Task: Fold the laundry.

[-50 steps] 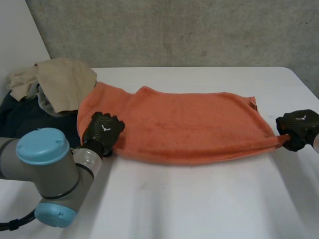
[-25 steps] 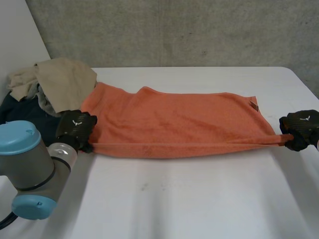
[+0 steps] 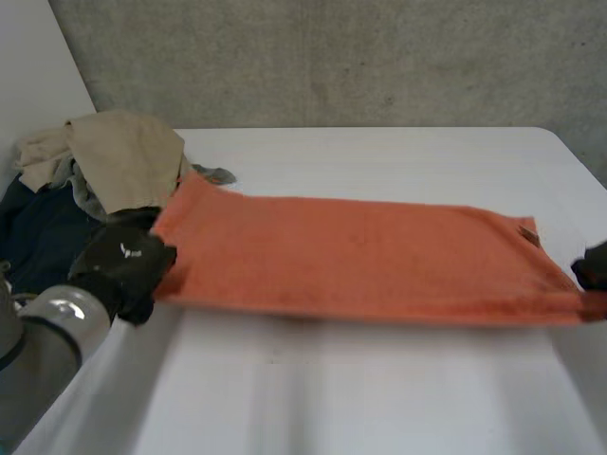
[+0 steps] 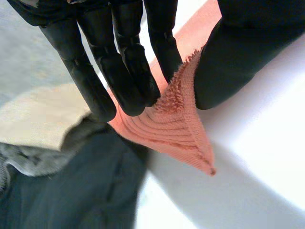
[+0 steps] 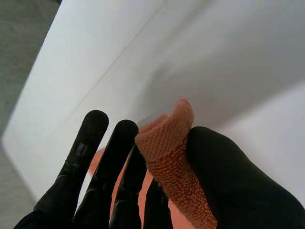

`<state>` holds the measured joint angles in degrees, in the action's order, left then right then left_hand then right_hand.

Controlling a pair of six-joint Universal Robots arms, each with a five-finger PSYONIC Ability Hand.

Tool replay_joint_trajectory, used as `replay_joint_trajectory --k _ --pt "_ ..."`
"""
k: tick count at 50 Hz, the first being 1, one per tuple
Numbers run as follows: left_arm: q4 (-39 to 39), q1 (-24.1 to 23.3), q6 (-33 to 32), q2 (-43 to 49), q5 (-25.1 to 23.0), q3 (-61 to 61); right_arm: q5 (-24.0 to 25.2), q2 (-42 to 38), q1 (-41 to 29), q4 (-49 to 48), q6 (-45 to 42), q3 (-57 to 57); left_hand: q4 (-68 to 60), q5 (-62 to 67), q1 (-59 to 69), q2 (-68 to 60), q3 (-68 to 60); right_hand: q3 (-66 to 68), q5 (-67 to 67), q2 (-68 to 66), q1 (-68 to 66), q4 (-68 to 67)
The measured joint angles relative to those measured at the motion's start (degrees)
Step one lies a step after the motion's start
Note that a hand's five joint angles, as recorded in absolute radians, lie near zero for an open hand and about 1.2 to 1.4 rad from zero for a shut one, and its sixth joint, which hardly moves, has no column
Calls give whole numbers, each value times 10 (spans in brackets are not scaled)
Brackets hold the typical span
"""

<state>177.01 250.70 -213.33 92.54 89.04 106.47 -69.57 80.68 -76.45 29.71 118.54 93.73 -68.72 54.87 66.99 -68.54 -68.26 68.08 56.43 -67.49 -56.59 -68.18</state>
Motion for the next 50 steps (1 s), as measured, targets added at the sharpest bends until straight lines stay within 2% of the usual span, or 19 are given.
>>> replay_joint_trajectory --k 3,7,11,15,17,22,24,25,27,28,32,34,37,43,50 --pt "-72 -6 -53 -1 -1 0 0 22 12 75 -72 14 0 0 0 0 0 0 0 0 0 0" --pt "-96 -8 -100 43 0 -7 -1 23 14 96 -104 30 0 0 0 0 0 0 0 0 0 0" --pt "-86 -9 -127 120 2 -43 -7 -7 9 73 -105 36 0 0 0 0 0 0 0 0 0 0" --pt "-41 -12 -134 199 3 -113 -31 -59 -9 17 -70 10 0 0 0 0 0 0 0 0 0 0" --pt "-30 -12 -134 211 3 -127 -37 -68 -13 5 -62 3 0 0 0 0 0 0 0 0 0 0" --pt "71 -18 -139 296 3 -257 -84 -134 -74 -101 20 -96 0 0 0 0 -1 0 0 0 0 0" --pt "85 -19 -141 304 2 -277 -89 -141 -82 -114 30 -114 0 0 0 0 -1 0 0 0 0 0" --pt "126 -23 -147 322 1 -335 -97 -157 -104 -149 58 -166 0 0 0 -1 -1 0 0 0 0 0" --pt "152 -24 -150 329 0 -369 -100 -162 -112 -166 72 -193 0 0 0 -1 -1 0 0 0 0 0" --pt "197 -26 -154 336 -3 -427 -105 -167 -126 -202 104 -251 0 0 0 -1 -1 0 0 0 0 0" --pt "268 -26 -157 340 -10 -510 -111 -162 -137 -257 156 -328 0 0 0 -1 -1 0 0 0 0 0" --pt "325 -25 -152 336 -23 -574 -116 -142 -139 -317 210 -386 -1 0 0 -1 -1 0 0 0 0 0" --pt "361 -23 -141 327 -35 -611 -117 -120 -138 -355 246 -412 -1 0 0 -1 -1 0 0 0 0 0" --pt "378 -19 -102 298 -48 -602 -113 -91 -136 -373 271 -403 -1 0 0 -1 -1 0 0 0 0 0" --pt "374 -13 -64 247 -61 -451 -98 -89 -134 -347 268 -332 -2 0 0 -2 -2 2 0 0 0 0"
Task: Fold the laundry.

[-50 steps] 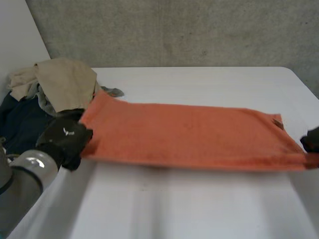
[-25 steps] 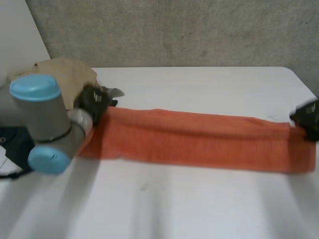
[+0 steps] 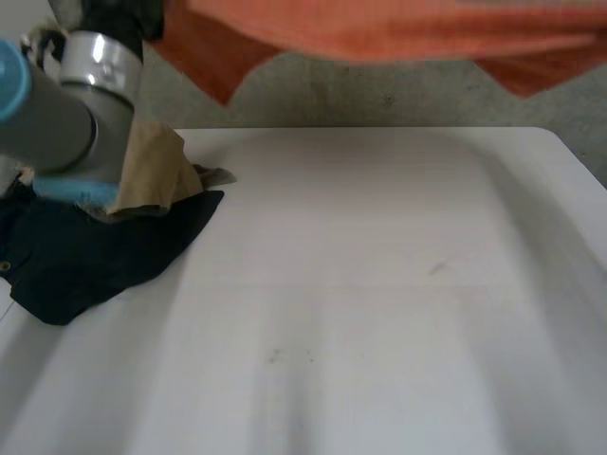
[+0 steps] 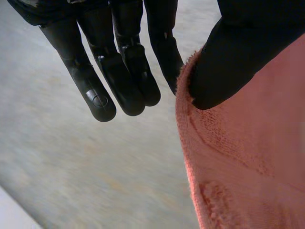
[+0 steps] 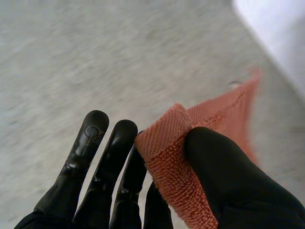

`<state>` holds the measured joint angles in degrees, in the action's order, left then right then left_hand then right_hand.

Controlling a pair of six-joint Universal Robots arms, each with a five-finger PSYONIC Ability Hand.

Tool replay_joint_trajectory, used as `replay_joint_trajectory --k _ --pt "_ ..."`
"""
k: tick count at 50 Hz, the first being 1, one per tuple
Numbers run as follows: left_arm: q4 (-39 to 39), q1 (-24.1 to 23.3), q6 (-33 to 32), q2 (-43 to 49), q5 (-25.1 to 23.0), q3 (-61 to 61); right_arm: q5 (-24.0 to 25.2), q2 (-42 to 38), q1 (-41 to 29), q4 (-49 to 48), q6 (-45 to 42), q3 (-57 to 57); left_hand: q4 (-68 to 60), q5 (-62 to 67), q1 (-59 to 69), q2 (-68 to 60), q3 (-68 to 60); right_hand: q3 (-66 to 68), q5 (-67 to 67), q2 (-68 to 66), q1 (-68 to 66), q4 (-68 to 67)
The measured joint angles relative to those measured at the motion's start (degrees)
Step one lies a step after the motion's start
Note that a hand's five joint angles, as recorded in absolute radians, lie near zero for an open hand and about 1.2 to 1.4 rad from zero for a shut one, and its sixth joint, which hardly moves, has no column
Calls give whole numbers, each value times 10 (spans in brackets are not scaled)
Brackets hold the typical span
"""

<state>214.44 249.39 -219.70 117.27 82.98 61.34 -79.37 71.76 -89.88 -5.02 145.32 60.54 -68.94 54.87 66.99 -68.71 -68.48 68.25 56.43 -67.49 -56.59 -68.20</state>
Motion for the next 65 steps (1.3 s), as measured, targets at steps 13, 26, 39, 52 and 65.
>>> replay_joint_trajectory --k 13,26,39,52,65 --pt "-16 -35 0 52 -13 226 33 -89 7 96 -50 119 0 0 0 0 0 0 0 0 0 0" --pt "-168 -71 -27 5 0 394 32 -89 107 309 -247 215 0 0 0 0 0 0 0 0 0 0" --pt "-423 -116 -27 -124 95 415 39 9 198 398 -412 312 0 0 0 0 0 0 0 0 0 0" --pt "-224 -112 -33 34 93 219 37 -89 130 196 -284 198 0 0 0 0 0 0 0 0 0 0" --pt "-107 -107 -79 233 50 -7 -16 -224 61 62 -245 62 0 0 0 0 0 0 0 0 0 0"
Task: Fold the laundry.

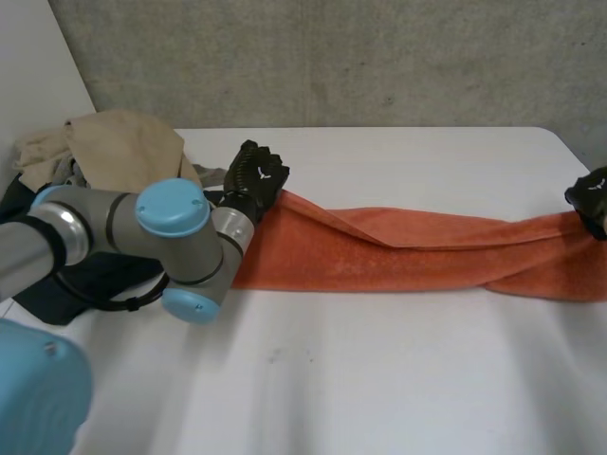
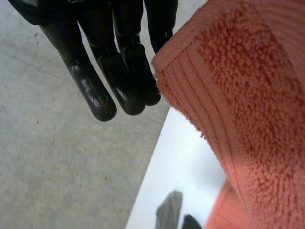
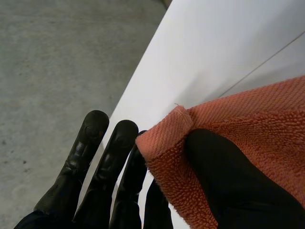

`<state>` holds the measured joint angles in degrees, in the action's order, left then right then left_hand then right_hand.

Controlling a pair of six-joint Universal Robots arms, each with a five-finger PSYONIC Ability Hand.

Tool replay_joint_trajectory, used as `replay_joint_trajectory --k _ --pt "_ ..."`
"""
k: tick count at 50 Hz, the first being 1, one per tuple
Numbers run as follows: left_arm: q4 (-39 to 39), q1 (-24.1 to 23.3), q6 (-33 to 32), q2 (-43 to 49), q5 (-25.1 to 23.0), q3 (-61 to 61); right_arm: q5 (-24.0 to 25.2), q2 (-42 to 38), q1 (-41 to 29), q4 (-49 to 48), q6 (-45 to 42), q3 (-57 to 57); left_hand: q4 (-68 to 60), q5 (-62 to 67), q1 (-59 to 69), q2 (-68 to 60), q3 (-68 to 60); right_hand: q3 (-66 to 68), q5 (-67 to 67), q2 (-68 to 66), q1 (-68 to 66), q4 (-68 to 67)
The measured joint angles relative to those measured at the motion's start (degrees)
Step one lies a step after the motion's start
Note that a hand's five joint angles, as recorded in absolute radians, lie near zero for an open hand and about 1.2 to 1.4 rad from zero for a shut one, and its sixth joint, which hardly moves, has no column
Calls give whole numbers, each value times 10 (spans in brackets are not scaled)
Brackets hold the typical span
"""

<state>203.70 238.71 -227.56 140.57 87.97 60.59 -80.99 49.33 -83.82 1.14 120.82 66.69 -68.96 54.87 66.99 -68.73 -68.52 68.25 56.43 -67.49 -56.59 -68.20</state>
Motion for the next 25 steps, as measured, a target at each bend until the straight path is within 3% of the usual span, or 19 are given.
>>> replay_joint_trajectory --k 4,7,8,9,12,13,14,15,25 --pt "11 13 -27 72 -27 -87 -23 -50 -19 -44 1 -51 0 0 0 0 0 0 0 0 0 0" --pt "11 22 -33 103 -30 -132 -38 -75 -27 -62 6 -78 15 0 -3 15 14 -179 -151 177 159 167" --pt "12 26 -34 117 -30 -152 -45 -86 -32 -69 11 -90 125 -104 -123 133 119 -385 -351 388 353 371" --pt "12 27 -34 121 -30 -158 -48 -90 -34 -71 14 -95 222 -199 -234 230 214 -408 -384 421 378 404" --pt "19 30 -34 131 -28 -170 -55 -97 -42 -75 29 -106 246 -223 -262 254 238 -408 -384 421 378 404" --pt "21 30 -34 131 -28 -170 -57 -97 -43 -75 34 -107 486 -451 -516 479 472 -408 -384 421 378 404" --pt "21 30 -34 131 -28 -170 -57 -97 -43 -75 34 -107 486 -451 -516 479 472 -408 -384 421 378 404" --pt "36 31 -33 126 -25 -162 -58 -87 -47 -75 57 -108 572 -520 -560 567 562 -559 -524 548 450 546" --pt "113 31 -28 36 -6 -46 -19 16 -41 -53 173 -69 573 -520 -560 569 562 -559 -524 548 450 546"
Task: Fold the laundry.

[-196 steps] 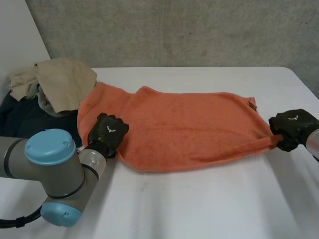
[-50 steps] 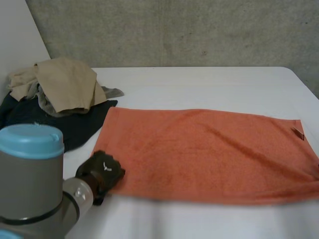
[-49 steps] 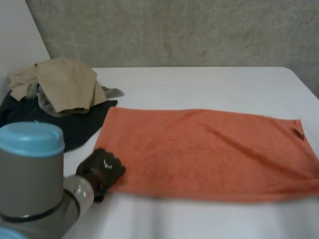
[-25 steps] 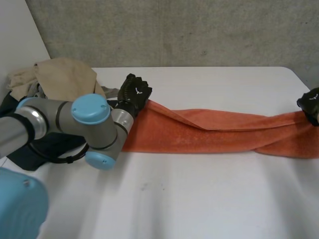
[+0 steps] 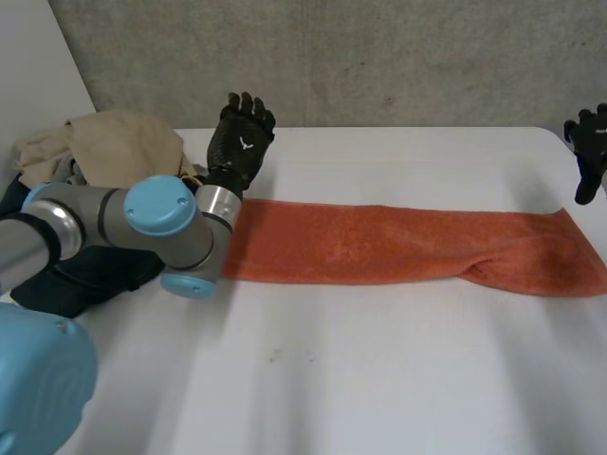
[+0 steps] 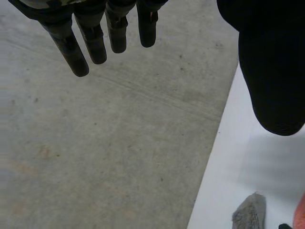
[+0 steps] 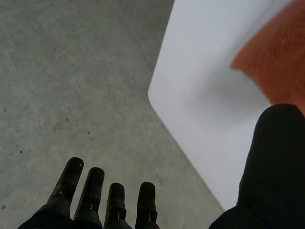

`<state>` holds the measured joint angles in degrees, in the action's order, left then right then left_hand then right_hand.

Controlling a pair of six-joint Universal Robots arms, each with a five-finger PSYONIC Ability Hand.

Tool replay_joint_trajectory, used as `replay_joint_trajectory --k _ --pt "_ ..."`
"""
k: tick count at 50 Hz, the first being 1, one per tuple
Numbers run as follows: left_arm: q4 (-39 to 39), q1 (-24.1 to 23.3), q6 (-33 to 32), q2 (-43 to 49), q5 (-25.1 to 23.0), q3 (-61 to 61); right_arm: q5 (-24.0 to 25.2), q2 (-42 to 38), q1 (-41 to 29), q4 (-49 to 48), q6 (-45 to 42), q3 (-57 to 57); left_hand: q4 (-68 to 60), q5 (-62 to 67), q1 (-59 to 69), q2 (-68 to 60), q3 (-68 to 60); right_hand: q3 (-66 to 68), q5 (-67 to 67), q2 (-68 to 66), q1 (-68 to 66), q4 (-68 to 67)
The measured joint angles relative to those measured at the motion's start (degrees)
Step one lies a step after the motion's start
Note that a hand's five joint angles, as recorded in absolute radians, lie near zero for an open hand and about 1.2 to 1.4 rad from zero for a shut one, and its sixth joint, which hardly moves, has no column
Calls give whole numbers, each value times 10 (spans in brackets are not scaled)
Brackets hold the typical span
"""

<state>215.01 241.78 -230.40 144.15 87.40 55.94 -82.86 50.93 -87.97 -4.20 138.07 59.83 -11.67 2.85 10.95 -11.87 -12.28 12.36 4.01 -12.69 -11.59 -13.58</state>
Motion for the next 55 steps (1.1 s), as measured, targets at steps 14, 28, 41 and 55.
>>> replay_joint_trajectory --k 14,28,41,55 --pt "7 -9 43 -138 10 220 122 109 89 123 18 180 0 0 0 0 0 56 40 -51 -35 -41" --pt "8 -15 108 -197 12 301 133 44 125 -42 3 265 0 0 0 0 0 220 181 -214 -186 -196" --pt "7 -10 117 -239 39 326 96 37 163 -97 -60 229 0 0 0 0 0 555 514 -550 -446 -546" --pt "6 20 169 -314 41 379 111 70 136 -125 -187 163 0 0 0 0 0 555 527 -550 -449 -546"
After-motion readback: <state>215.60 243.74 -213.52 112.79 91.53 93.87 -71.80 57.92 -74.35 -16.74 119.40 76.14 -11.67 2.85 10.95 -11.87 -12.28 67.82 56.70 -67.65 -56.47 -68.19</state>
